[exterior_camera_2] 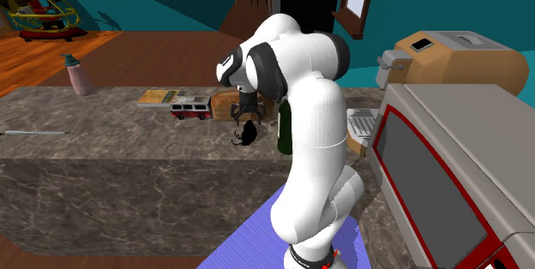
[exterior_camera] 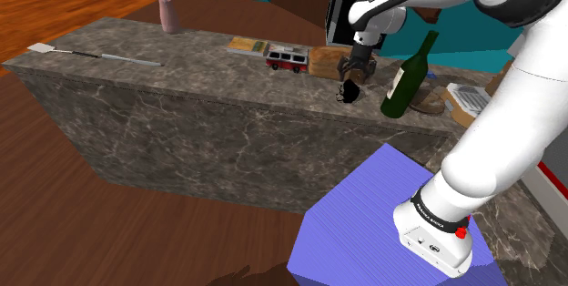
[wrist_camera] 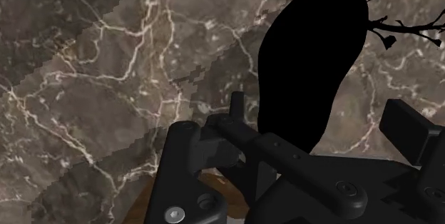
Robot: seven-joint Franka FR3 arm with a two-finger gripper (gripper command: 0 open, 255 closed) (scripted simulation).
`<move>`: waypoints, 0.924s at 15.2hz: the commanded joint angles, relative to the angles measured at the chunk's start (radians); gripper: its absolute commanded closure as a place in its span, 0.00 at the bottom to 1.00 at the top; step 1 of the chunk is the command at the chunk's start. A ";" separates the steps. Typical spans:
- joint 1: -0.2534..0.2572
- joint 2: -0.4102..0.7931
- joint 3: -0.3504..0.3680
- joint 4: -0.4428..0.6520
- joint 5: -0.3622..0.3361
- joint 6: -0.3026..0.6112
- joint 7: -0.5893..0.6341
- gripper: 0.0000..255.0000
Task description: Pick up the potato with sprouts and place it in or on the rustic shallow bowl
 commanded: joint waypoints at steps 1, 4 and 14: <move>0.000 0.013 0.001 -0.009 0.007 0.023 0.001 0.00; 0.001 0.030 0.004 -0.031 0.015 0.061 -0.004 0.00; 0.001 0.040 0.006 -0.041 0.020 0.080 -0.008 0.00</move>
